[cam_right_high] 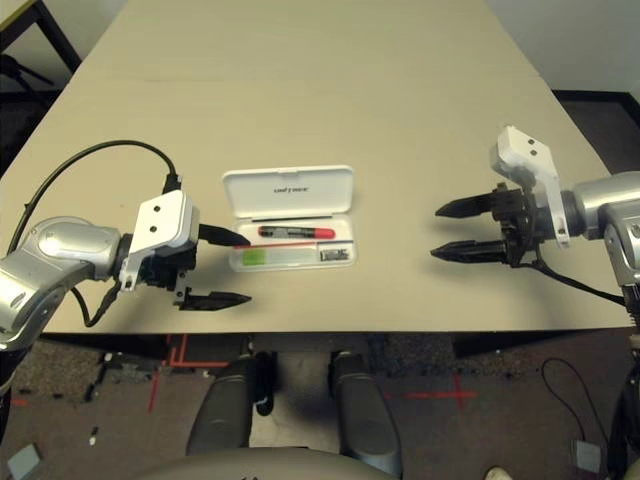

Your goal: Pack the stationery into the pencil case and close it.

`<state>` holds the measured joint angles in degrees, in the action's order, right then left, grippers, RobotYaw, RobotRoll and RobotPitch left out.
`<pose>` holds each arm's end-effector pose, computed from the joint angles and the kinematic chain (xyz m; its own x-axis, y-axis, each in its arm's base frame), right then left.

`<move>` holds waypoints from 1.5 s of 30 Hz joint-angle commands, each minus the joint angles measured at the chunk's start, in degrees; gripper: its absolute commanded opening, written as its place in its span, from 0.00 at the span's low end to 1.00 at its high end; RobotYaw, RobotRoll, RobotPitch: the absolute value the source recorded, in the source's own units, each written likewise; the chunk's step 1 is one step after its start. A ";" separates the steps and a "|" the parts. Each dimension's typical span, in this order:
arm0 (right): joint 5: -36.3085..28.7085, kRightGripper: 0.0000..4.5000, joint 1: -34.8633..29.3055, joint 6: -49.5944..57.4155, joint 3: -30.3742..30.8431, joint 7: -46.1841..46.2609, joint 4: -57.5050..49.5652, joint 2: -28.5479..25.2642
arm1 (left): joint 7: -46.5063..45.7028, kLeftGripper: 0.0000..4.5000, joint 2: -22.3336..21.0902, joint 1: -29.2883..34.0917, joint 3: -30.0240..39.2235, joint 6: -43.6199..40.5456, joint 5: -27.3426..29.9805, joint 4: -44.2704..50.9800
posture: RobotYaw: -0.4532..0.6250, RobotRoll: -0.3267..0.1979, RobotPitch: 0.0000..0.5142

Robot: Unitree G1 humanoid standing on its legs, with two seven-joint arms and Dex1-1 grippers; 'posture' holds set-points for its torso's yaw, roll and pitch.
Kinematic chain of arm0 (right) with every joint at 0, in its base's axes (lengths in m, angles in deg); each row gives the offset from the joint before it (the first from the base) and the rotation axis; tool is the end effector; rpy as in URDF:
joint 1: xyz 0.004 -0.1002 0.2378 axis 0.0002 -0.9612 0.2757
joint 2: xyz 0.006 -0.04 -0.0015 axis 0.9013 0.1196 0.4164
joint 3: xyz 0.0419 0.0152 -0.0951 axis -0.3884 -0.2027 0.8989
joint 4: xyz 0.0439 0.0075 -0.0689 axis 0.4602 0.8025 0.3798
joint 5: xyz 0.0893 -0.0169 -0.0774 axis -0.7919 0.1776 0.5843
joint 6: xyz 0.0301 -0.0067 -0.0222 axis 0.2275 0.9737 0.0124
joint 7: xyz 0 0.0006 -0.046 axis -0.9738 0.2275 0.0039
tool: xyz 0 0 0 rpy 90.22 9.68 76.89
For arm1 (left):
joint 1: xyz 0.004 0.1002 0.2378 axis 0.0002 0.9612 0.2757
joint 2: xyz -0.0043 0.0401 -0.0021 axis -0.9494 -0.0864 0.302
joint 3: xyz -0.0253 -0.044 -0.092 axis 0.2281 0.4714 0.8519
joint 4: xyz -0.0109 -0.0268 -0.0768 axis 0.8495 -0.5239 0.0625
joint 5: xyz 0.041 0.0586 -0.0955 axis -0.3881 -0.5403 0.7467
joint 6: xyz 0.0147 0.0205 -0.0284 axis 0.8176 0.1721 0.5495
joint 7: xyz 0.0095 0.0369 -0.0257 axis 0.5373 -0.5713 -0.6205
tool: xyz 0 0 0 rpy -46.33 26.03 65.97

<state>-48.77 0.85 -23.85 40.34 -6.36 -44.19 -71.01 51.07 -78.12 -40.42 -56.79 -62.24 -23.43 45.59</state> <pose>0.2705 -0.3272 0.2261 0.3143 0.7691 -0.5565 -0.9242 0.3820 0.0060 0.2390 0.1917 0.2080 0.2064 -0.8398 -0.5021 0.9764 0.1435 0.1613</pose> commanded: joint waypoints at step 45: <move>-0.43 1.00 -1.03 -0.50 0.88 3.73 -2.77 0.45 | -19.28 0.01 20.61 -18.29 4.16 13.57 -21.49 -45.02 | 0.42 0.62 0.36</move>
<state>-49.52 0.01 -23.90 41.13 -2.55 -46.68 -70.08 30.88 -57.63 -58.37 -52.85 -47.35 -45.95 -0.89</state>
